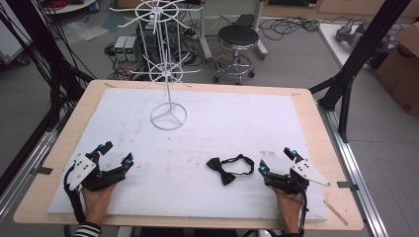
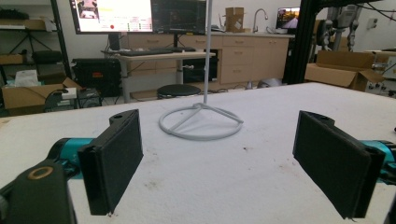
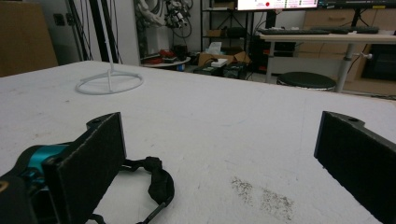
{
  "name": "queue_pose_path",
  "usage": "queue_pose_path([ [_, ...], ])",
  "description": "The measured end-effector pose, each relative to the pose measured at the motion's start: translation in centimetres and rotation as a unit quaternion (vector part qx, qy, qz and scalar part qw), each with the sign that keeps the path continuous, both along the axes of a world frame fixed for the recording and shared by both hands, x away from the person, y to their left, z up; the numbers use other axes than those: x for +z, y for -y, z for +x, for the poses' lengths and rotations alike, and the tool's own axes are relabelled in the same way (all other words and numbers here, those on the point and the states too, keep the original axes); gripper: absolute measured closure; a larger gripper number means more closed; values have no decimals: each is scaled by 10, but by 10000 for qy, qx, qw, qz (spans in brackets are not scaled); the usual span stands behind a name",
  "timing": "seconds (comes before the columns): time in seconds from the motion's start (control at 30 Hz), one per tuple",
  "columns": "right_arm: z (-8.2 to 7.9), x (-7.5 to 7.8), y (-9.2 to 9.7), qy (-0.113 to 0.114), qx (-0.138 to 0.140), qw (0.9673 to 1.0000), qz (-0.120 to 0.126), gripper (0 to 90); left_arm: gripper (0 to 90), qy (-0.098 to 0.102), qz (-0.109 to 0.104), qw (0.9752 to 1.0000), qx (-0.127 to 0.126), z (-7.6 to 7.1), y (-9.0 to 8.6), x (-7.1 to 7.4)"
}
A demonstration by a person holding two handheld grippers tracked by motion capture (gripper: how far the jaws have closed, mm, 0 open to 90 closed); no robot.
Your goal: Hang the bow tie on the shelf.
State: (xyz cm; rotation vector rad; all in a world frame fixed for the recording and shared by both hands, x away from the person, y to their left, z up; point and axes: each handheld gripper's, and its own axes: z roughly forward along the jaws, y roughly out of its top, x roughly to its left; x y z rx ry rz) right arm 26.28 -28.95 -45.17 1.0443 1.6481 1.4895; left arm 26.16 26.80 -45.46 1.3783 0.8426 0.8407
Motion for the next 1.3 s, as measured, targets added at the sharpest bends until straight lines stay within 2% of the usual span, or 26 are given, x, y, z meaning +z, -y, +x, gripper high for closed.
queue_pose_path([
  [0.47, 0, 0, 1, 84, 2, 10000, 0, 10, 162, -31, -17, 10000, 1, 0, 0, 0],
  [0.73, 0, 0, 0, 61, -6, 10000, -45, 10, 162, -12, 7, 10000, 4, 0, 0, 0],
  [0.97, 1, 0, 1, 17, -73, 10000, 10, 10, 162, -26, 6, 10000, -3, 0, 0, 0],
  [1.1, 3, 2, -2, -99, -88, 9998, -122, 10, 161, -43, -14, 10000, 4, 1, 0, 0],
  [1.17, 3, 4, -5, -228, -1, 9995, -201, 11, 161, -52, 6, 10000, 5, 1, 0, 0],
  [1.3, 2, 18, -14, -239, 240, 9986, -397, 11, 162, -56, 7, 10000, 16, 1, 0, 0],
])
